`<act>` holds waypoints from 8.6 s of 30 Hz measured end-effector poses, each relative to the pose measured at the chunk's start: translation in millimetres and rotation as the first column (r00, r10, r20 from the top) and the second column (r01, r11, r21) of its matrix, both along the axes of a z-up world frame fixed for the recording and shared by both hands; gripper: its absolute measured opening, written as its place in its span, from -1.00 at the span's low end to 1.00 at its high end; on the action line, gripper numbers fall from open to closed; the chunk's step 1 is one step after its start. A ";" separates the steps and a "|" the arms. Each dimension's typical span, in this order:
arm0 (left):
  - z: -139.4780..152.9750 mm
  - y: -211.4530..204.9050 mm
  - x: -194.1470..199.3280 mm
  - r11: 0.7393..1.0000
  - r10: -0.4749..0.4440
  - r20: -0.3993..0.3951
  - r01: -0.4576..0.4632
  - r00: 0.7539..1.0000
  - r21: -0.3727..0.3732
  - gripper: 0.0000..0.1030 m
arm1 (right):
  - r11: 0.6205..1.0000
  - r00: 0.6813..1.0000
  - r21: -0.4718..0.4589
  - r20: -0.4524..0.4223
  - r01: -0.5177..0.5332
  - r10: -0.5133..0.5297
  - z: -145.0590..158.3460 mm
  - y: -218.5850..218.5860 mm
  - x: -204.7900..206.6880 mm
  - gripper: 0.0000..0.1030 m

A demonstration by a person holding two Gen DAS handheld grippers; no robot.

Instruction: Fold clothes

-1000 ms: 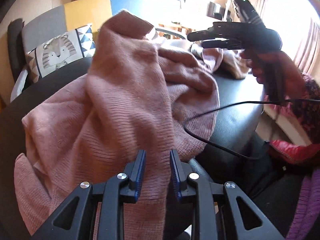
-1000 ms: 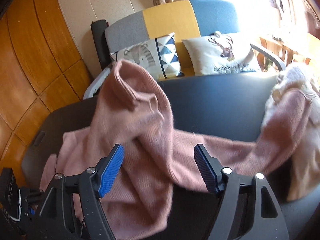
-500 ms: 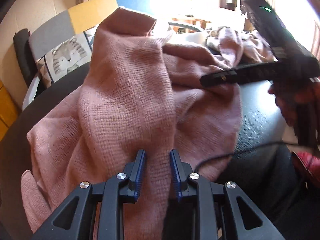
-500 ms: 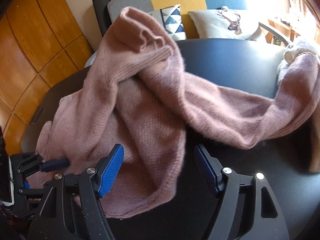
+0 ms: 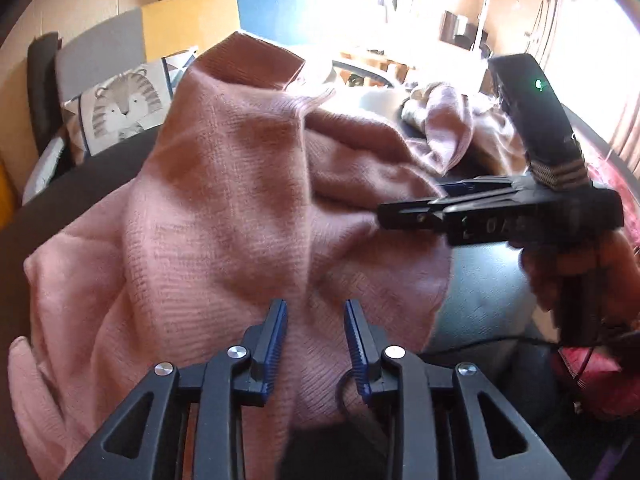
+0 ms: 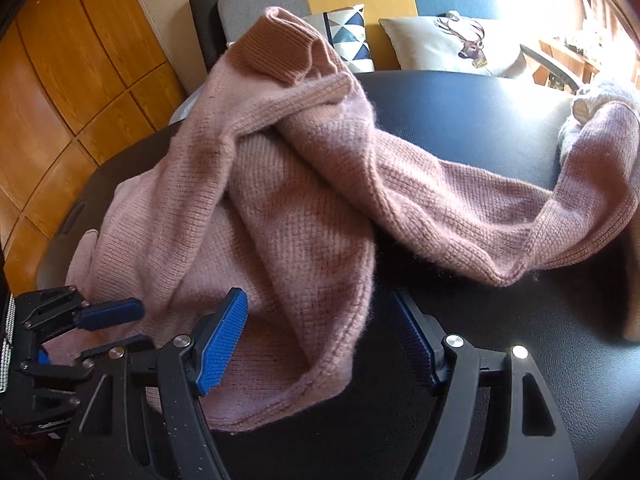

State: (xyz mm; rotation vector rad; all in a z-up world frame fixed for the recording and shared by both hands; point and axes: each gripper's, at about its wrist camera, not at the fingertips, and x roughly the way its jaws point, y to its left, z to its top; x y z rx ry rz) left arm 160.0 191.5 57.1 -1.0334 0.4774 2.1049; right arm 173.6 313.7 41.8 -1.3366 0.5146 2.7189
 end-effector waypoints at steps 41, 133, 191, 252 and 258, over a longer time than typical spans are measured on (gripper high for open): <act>91.6 -113.2 -103.5 0.852 0.415 -0.062 -0.363 0.908 0.378 -0.88 | 0.998 0.993 0.013 -0.099 0.058 -0.057 40.2 -1.9 10.9 0.47; 374.8 -214.2 10.4 0.689 0.539 -0.470 -0.045 0.699 0.723 -0.91 | 0.996 0.571 0.051 -0.821 0.077 -0.002 341.1 -45.4 63.8 -0.88; 23.2 -110.2 -111.7 0.830 0.552 -0.027 -0.546 0.833 0.118 -0.64 | 0.953 0.968 0.171 -0.015 0.251 -0.252 57.6 32.8 -10.2 -0.14; -27.0 -109.1 -137.0 0.862 0.506 -0.044 -0.505 0.861 0.039 -0.38 | 0.783 0.798 0.281 0.090 0.554 -0.597 31.6 264.4 55.0 -0.17; -28.3 -107.9 -139.5 0.862 0.507 -0.043 -0.505 0.861 0.041 -0.38 | 0.980 0.980 -0.026 0.023 0.198 -0.197 31.9 133.4 49.6 0.42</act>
